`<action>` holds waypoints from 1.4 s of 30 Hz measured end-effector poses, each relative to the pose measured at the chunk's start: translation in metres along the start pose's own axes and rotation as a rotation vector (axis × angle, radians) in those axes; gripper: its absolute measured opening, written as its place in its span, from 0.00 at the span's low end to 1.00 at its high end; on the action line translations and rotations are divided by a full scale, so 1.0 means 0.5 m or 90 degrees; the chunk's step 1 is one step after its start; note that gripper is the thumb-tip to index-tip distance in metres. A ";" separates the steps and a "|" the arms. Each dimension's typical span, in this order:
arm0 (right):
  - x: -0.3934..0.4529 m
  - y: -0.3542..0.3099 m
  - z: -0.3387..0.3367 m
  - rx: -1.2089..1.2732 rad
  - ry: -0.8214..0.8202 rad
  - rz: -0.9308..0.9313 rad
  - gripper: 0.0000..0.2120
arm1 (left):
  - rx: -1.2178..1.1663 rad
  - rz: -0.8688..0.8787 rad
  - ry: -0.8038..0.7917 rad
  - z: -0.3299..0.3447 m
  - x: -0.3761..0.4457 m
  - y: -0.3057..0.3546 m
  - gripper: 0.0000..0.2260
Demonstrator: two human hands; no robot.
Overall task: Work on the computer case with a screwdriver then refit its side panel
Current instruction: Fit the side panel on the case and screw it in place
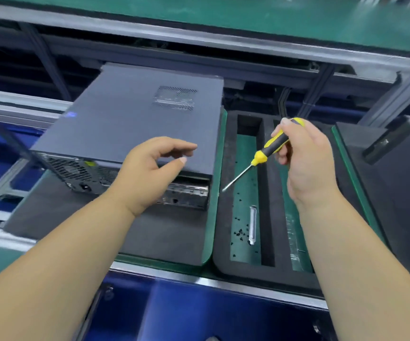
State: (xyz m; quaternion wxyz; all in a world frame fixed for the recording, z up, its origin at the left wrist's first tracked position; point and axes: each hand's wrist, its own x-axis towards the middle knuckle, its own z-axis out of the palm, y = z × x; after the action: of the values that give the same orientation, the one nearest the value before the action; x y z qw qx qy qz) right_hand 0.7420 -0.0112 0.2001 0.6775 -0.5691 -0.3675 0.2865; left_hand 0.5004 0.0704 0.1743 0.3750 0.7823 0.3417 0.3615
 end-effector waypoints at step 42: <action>-0.546 0.250 1.147 -0.362 -0.664 0.022 0.04 | 0.321 -0.520 0.153 -0.843 -0.762 -0.521 0.14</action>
State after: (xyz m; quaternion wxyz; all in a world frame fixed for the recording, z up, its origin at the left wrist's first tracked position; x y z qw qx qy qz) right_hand 0.1187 0.1133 0.0778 0.2239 -0.5178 -0.7051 0.4297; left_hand -0.1070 0.0331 0.0322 0.2432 0.6034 0.7381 0.1788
